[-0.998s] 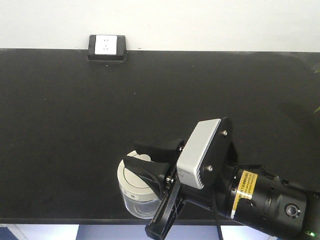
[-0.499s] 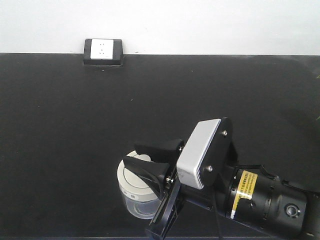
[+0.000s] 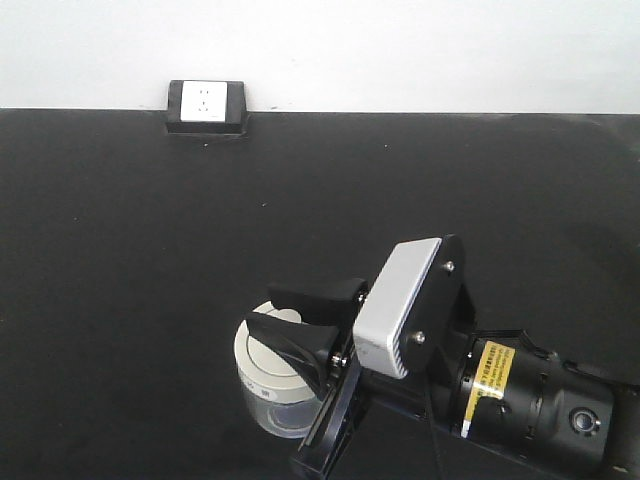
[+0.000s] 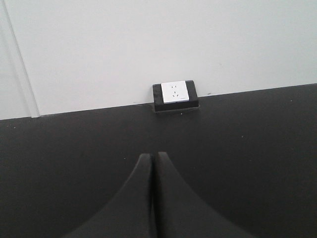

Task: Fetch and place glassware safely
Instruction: 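Hold the jar still above the countertop as the base settles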

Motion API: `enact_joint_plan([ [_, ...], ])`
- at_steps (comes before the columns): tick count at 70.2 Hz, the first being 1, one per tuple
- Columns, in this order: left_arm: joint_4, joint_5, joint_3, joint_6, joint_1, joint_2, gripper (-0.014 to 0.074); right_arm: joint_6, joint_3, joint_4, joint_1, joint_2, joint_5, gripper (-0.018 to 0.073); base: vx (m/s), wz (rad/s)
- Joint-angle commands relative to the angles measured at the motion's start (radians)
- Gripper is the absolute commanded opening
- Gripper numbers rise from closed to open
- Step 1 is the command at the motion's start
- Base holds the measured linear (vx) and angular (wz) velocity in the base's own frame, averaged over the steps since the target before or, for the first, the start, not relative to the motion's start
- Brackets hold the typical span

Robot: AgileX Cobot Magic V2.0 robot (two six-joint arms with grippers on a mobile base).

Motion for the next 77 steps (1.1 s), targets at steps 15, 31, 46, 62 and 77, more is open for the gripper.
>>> enact_joint_plan([
  [15,-0.008,-0.069,-0.026,-0.006,-0.006,0.01,-0.0007,0.001,-0.038,0.019,0.0,-0.026,-0.09,-0.0001,0.02,-0.01],
  [31,-0.008,-0.069,-0.026,-0.006,-0.006,0.01,-0.0007,0.001,-0.038,0.019,0.0,-0.026,-0.09,-0.0001,0.0,0.0],
  [46,-0.008,-0.069,-0.026,-0.006,-0.006,0.01,-0.0007,0.001,-0.038,0.019,0.0,-0.026,-0.09,-0.0001,0.0,0.0],
  [62,-0.008,-0.069,-0.026,-0.006,-0.006,0.01,-0.0007,0.001,-0.038,0.019,0.0,-0.026,-0.09,-0.0001,0.0,0.0],
  [77,-0.008,-0.069,-0.026,-0.006,-0.006,0.01,-0.0007,0.001,-0.038,0.019,0.0,-0.026,-0.09,-0.0001,0.0,0.0],
])
